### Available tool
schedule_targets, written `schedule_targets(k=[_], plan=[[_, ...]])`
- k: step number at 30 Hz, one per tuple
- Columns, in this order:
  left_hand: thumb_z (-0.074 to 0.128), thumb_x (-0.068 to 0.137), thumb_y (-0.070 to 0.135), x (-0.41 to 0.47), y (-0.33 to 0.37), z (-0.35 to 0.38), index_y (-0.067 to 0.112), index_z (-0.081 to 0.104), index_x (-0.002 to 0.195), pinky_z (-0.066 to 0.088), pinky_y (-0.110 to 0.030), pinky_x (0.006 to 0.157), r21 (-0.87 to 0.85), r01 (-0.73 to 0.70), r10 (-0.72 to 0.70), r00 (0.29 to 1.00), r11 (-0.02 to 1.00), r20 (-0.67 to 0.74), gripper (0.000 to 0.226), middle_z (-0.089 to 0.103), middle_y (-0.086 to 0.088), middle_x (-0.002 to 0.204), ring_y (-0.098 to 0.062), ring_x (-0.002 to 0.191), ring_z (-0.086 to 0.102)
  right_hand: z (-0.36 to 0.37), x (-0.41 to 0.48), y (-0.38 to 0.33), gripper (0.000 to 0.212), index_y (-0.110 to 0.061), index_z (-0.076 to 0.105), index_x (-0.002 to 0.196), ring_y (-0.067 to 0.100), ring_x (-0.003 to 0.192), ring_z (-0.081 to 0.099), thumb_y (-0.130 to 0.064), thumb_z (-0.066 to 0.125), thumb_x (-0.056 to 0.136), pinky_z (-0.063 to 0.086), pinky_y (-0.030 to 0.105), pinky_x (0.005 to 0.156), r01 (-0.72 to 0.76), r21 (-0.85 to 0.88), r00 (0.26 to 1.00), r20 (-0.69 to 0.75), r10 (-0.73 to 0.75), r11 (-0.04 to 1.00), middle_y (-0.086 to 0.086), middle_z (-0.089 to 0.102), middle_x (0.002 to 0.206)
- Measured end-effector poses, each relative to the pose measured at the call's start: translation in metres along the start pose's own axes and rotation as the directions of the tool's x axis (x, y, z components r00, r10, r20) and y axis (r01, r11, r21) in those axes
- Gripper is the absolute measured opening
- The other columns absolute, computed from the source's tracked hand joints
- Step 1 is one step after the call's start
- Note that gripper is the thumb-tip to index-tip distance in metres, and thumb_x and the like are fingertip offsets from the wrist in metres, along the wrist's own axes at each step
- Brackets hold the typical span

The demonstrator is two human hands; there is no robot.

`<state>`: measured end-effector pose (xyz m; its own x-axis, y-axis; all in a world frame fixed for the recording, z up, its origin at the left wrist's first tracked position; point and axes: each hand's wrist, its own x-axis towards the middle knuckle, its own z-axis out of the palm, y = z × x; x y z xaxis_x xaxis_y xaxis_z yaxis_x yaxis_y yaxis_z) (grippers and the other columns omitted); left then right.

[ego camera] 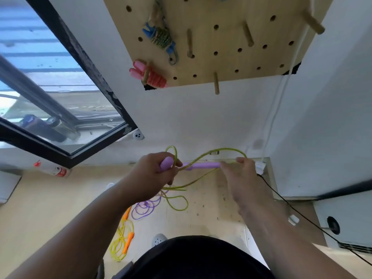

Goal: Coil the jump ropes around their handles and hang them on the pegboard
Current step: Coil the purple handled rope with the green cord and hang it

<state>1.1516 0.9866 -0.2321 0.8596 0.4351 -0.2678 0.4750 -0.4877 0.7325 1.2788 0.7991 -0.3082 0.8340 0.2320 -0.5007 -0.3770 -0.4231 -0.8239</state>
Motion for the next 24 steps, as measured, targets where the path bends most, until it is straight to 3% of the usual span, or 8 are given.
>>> schedule_targets(k=[2,5,8,12,14,18,21,24], plan=[[0.065,0.096,0.019,-0.001,0.003,-0.004,0.025,0.071,0.089,0.052,-0.035,0.069,0.077,-0.04,0.044,0.998,0.996,-0.048,0.011,0.071,0.002,0.07,-0.02,0.068,0.065,-0.001,0.002,-0.007,0.035,-0.016,0.054,0.103,0.017,0.09,0.056,-0.045,0.067,0.088,0.042,0.033,0.072,0.142,0.135,0.983,-0.137,-0.123,0.981,-0.007,0.055,0.105],[0.065,0.095,0.019,-0.004,0.006,-0.012,0.026,0.072,0.091,0.05,-0.021,0.065,0.168,-0.09,0.107,0.99,0.982,-0.096,0.01,0.069,0.012,0.072,-0.009,0.068,0.064,-0.007,0.004,-0.013,0.027,-0.021,0.048,0.102,0.014,0.121,0.05,-0.036,0.063,0.086,0.043,0.038,0.102,0.497,0.117,0.838,-0.321,-0.441,0.86,-0.012,0.047,0.123],[0.067,0.094,0.019,-0.009,0.01,-0.015,0.03,0.074,0.095,0.047,-0.013,0.067,0.277,-0.171,0.166,0.985,0.946,0.042,0.013,0.069,0.021,0.076,-0.003,0.077,0.064,-0.009,-0.003,-0.031,0.048,-0.029,0.045,0.133,0.008,0.133,0.044,-0.015,0.063,0.091,0.037,0.026,0.109,0.765,0.038,0.642,0.03,-0.766,0.643,-0.013,0.045,0.142],[0.07,0.092,0.023,-0.014,0.009,-0.006,0.028,0.072,0.091,0.052,-0.031,0.072,0.329,-0.281,0.276,0.959,0.901,0.063,0.005,0.071,0.009,0.077,-0.011,0.074,0.063,0.008,0.001,-0.043,0.032,-0.031,0.066,0.124,-0.006,0.113,0.054,-0.025,0.065,0.093,0.04,0.019,0.098,0.804,-0.168,0.503,0.704,-0.502,0.57,-0.017,0.065,0.124],[0.071,0.092,0.02,-0.018,0.01,-0.003,0.028,0.072,0.088,0.051,-0.028,0.07,0.298,-0.28,0.294,0.956,0.913,-0.004,0.009,0.07,0.011,0.076,-0.01,0.073,0.063,0.012,0.005,-0.036,0.016,-0.028,0.075,0.107,-0.003,0.098,0.063,-0.024,0.068,0.092,0.048,0.028,0.089,0.732,-0.205,0.539,0.757,-0.369,0.65,-0.014,0.073,0.104],[0.072,0.09,0.017,-0.025,0.011,-0.004,0.03,0.07,0.083,0.046,-0.014,0.067,0.246,-0.247,0.29,0.944,0.937,-0.158,0.015,0.069,0.016,0.078,-0.009,0.075,0.065,0.01,-0.007,-0.027,0.023,-0.019,0.076,0.106,0.018,0.108,0.067,-0.018,0.057,0.092,0.049,0.043,0.105,0.429,0.037,0.571,0.763,-0.303,0.902,0.0,0.076,0.106],[0.072,0.089,0.019,-0.028,0.013,-0.001,0.03,0.069,0.08,0.046,-0.014,0.066,0.18,-0.164,0.203,0.953,0.97,-0.227,0.014,0.069,0.013,0.077,-0.01,0.076,0.065,0.003,-0.011,-0.026,0.019,-0.012,0.074,0.096,0.02,0.094,0.07,-0.027,0.063,0.092,0.053,0.038,0.093,0.398,0.109,0.497,0.809,-0.314,0.911,0.008,0.076,0.091],[0.074,0.085,0.013,-0.031,0.016,-0.002,0.029,0.07,0.078,0.045,-0.012,0.062,0.159,-0.114,0.153,0.953,0.981,-0.26,0.018,0.067,0.015,0.07,-0.007,0.07,0.064,-0.001,-0.007,-0.018,0.014,-0.021,0.075,0.092,0.006,0.073,0.066,-0.029,0.064,0.098,0.051,0.024,0.07,0.555,-0.094,0.546,0.791,-0.276,0.827,0.004,0.074,0.08]])
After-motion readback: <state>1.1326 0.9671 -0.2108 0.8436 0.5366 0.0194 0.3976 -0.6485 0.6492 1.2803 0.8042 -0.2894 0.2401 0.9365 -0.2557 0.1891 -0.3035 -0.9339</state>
